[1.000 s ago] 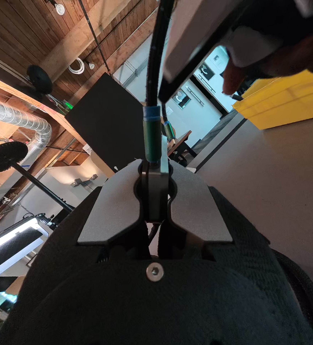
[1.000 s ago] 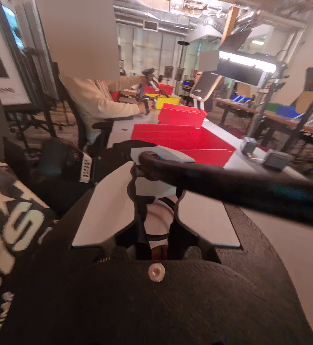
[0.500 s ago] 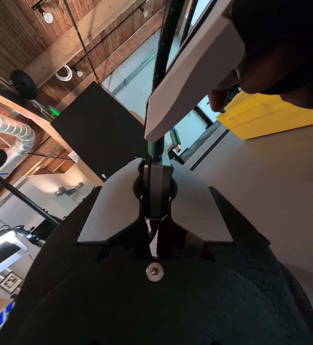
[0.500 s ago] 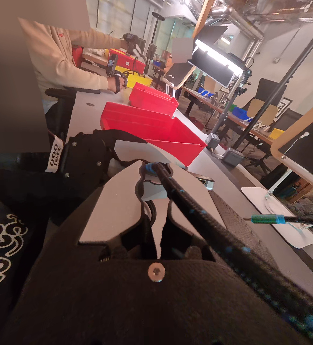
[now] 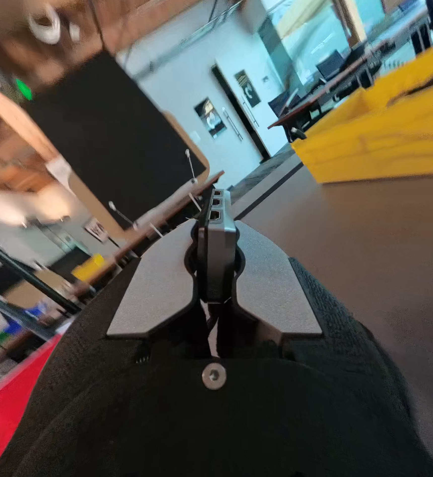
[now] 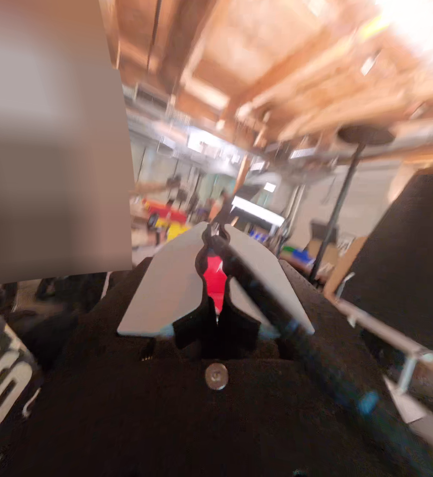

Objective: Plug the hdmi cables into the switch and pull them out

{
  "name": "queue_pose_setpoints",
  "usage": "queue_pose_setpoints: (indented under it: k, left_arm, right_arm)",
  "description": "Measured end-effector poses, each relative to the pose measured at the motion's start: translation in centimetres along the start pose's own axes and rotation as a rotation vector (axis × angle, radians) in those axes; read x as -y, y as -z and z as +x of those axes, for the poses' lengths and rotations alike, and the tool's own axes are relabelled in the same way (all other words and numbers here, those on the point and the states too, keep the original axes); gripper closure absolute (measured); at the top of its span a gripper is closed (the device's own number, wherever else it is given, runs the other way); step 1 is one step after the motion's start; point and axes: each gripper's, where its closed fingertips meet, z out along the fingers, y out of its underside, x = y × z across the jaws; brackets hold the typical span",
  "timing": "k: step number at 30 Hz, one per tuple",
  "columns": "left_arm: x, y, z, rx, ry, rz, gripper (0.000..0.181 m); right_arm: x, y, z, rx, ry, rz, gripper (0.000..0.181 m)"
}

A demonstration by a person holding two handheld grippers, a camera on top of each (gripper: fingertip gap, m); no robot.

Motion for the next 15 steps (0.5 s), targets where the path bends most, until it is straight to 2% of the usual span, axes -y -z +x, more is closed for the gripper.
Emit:
queue_pose_setpoints:
  k: [1,2,4,7,9,11,15]
  left_arm:
    - [0.4,0.3,-1.0,0.022,0.072,0.036,0.158]
    - [0.5,0.4,-1.3,0.038,0.079,0.047,0.159]
    - [0.4,-0.1,-0.3,0.015,0.023,0.020,0.158]
    - [0.9,-0.4,0.8,-0.007,-0.033,0.030,0.159]
    - [0.6,-0.3,0.7,-0.005,-0.040,0.015,0.159]
    - [0.6,-0.1,0.4,0.005,-0.034,0.022,0.159]
    - [0.8,-0.1,0.9,-0.012,-0.066,0.028,0.159]
  right_arm:
    - [3.3,2.3,1.0,-0.062,0.065,0.067,0.175]
    - [4.7,4.1,1.8,-0.135,0.137,0.046,0.175]
    - [3.5,5.8,2.6,-0.199,0.177,-0.133,0.175]
    - [1.4,5.9,2.7,-0.188,0.173,-0.247,0.174]
    - [2.2,6.1,3.2,-0.195,0.182,-0.197,0.174]
    - [3.1,6.6,3.2,-0.119,0.066,-0.145,0.174]
    - [2.0,7.9,4.4,-0.046,-0.145,-0.141,0.175]
